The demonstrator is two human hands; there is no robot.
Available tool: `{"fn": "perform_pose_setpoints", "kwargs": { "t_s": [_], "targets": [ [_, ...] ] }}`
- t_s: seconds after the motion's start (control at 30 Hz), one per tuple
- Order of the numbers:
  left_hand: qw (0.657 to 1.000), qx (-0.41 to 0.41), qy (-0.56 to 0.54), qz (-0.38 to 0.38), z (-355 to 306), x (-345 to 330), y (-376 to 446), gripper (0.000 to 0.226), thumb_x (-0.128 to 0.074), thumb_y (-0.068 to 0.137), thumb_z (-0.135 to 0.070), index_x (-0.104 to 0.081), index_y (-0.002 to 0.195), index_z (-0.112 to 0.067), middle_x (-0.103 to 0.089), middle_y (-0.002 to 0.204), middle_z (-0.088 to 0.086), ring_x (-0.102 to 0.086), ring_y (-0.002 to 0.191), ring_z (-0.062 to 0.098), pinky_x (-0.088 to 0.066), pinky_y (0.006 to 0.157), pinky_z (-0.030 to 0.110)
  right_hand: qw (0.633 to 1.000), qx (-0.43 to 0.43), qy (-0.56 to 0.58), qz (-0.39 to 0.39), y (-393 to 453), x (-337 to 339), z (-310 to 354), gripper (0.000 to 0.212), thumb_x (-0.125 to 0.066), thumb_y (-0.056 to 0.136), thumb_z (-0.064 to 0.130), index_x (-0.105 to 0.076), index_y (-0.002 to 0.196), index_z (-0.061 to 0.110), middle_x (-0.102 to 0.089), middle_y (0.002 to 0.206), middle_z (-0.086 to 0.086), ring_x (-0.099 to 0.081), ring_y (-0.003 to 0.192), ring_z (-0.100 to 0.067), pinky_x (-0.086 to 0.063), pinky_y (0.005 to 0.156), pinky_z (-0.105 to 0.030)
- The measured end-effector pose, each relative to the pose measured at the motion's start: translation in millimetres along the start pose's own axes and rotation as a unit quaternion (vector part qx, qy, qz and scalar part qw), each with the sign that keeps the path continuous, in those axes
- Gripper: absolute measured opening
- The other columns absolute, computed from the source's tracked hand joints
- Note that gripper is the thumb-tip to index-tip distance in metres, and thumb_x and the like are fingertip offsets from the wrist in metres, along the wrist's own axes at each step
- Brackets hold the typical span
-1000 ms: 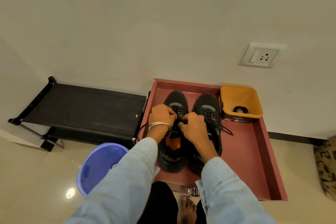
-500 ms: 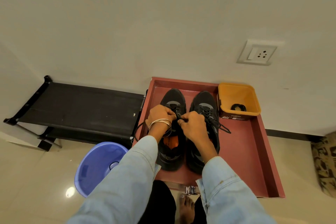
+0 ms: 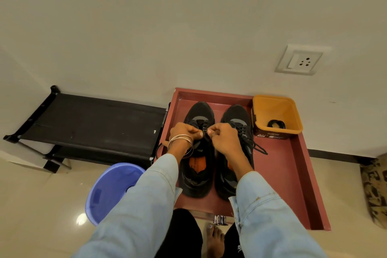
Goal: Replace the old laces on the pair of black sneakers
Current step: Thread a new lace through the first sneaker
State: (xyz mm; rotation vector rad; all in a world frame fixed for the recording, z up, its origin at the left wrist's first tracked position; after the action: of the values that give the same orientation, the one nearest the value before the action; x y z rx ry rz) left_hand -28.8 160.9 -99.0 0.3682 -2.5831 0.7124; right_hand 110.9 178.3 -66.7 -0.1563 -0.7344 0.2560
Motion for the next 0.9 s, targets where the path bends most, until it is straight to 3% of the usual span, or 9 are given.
{"fn": "perform_pose_setpoints", "kwargs": {
  "t_s": [0.17,0.3,0.37,0.47,0.57,0.67,0.8,0.83,0.9],
  "targets": [
    [0.997,-0.072,0.0,0.007,0.2,2.4,-9.4,0.019,-0.074,0.079,-0.016,-0.075,0.097,-0.012,-0.073,0.096,0.006,-0.066,0.095,0.02,-0.049,0.097,0.037,0.997,-0.033,-0.04,-0.049,5.3,-7.8,3.8,0.012,-0.062,0.092,0.019,-0.07,0.09,0.01,-0.069,0.097,-0.011,-0.063,0.094,-0.028,-0.051,0.078,-0.036],
    [0.988,-0.131,0.081,0.005,4.0,4.3,-23.5,0.037,-0.072,0.075,-0.041,-0.07,0.11,-0.03,-0.068,0.112,0.0,-0.06,0.108,0.019,-0.045,0.099,0.042,0.994,-0.045,-0.089,-0.034,8.5,-6.4,3.6,0.021,-0.055,0.094,0.02,-0.063,0.096,0.001,-0.065,0.098,-0.017,-0.061,0.093,-0.035,-0.049,0.073,-0.038],
    [0.981,-0.145,0.127,-0.03,8.6,6.7,-30.7,0.054,-0.071,0.065,-0.054,-0.063,0.117,-0.04,-0.058,0.118,-0.006,-0.052,0.113,0.018,-0.041,0.099,0.044,0.995,-0.043,-0.077,-0.047,5.9,-0.8,6.8,0.022,-0.049,0.095,0.017,-0.059,0.098,-0.002,-0.062,0.101,-0.019,-0.059,0.09,-0.034,-0.045,0.068,-0.036],
    [0.965,-0.136,0.185,-0.127,11.1,10.8,-47.3,0.048,-0.075,0.073,-0.04,-0.061,0.119,-0.037,-0.046,0.119,-0.007,-0.039,0.116,0.015,-0.03,0.098,0.037,0.995,-0.013,-0.038,-0.093,-5.4,21.3,21.2,0.019,-0.045,0.096,0.012,-0.057,0.102,-0.002,-0.061,0.104,-0.019,-0.058,0.093,-0.031,-0.04,0.069,-0.032],
    [0.958,-0.12,0.198,-0.166,11.9,9.3,-55.6,0.037,-0.073,0.075,-0.041,-0.064,0.109,-0.027,-0.052,0.112,-0.003,-0.049,0.109,0.019,-0.042,0.093,0.037,0.984,0.027,0.069,-0.163,-21.0,56.7,45.4,0.016,-0.044,0.097,0.012,-0.059,0.099,0.007,-0.065,0.102,-0.01,-0.06,0.091,-0.022,-0.047,0.078,-0.031],
    [0.962,-0.116,0.196,-0.152,12.3,4.1,-57.6,0.035,-0.069,0.079,-0.04,-0.063,0.109,-0.022,-0.058,0.11,0.001,-0.057,0.101,0.022,-0.05,0.085,0.04,0.93,0.064,0.298,-0.204,-37.3,96.0,74.9,0.019,-0.039,0.101,0.017,-0.053,0.088,0.018,-0.069,0.085,-0.004,-0.066,0.079,-0.019,-0.056,0.08,-0.041],
    [0.949,-0.136,0.235,-0.16,10.0,0.6,-59.9,0.035,-0.061,0.088,-0.036,-0.064,0.118,-0.018,-0.058,0.113,0.005,-0.057,0.102,0.023,-0.049,0.084,0.033,0.801,0.153,0.543,-0.202,-60.7,141.6,109.2,0.022,-0.036,0.102,0.008,-0.051,0.087,0.014,-0.05,0.065,-0.004,-0.043,0.052,-0.013,-0.042,0.047,-0.027],
    [0.949,-0.138,0.235,-0.158,9.2,0.5,-60.1,0.034,-0.06,0.089,-0.035,-0.064,0.117,-0.018,-0.058,0.112,0.006,-0.058,0.101,0.024,-0.049,0.083,0.033,0.812,0.169,0.519,-0.205,-60.9,142.6,112.0,0.021,-0.039,0.1,0.007,-0.054,0.086,0.015,-0.049,0.065,-0.002,-0.041,0.053,-0.011,-0.035,0.045,-0.025],
    [0.948,-0.138,0.241,-0.154,8.4,-0.1,-59.3,0.032,-0.059,0.089,-0.035,-0.065,0.116,-0.019,-0.059,0.111,0.007,-0.059,0.099,0.025,-0.051,0.081,0.034,0.902,0.183,0.338,-0.199,-51.0,121.4,106.6,0.019,-0.048,0.097,0.009,-0.06,0.086,0.021,-0.06,0.074,0.001,-0.05,0.062,-0.009,-0.04,0.052,-0.023]
  ]
}}
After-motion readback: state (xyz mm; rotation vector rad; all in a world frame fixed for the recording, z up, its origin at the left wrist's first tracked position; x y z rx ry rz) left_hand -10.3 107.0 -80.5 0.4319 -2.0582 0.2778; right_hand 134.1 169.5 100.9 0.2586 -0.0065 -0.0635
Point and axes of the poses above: each hand's wrist, its own y-axis towards the middle knuckle, its own x-axis out of the back of the hand, z = x × y, the point moved 4 cm from there along y, towards the middle knuckle
